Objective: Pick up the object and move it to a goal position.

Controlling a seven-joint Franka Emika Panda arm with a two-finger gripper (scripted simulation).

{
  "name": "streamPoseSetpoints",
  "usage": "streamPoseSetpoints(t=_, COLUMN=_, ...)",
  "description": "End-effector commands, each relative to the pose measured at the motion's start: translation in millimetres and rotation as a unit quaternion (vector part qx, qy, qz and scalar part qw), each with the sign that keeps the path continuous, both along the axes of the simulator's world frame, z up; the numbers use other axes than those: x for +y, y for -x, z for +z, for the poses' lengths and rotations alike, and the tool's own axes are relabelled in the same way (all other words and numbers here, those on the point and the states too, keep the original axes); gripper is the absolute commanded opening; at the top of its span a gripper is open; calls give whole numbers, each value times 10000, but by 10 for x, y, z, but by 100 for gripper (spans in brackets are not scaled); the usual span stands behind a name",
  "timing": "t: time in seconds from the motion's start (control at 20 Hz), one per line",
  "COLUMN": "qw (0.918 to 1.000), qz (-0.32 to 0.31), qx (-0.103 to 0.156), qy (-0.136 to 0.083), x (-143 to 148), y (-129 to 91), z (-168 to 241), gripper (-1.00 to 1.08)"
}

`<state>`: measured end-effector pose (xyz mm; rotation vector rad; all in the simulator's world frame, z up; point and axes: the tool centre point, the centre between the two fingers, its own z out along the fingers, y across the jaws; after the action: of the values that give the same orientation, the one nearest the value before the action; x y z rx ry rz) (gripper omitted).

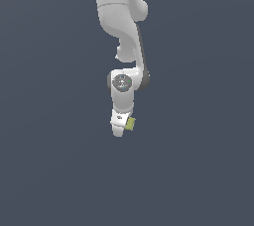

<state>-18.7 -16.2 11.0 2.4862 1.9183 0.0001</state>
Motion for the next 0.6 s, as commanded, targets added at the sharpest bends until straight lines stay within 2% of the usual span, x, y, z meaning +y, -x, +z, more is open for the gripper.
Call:
streamPoseSetpoints(t=0.0, qw=10000, qz=0, qx=7, qy=-2, x=1, y=4, z=-14, gripper=-100)
streamPoseSetpoints(t=0.55, qw=10000, qz=2, qx=-2, qy=3, x=78, y=32, z=111, gripper=-100)
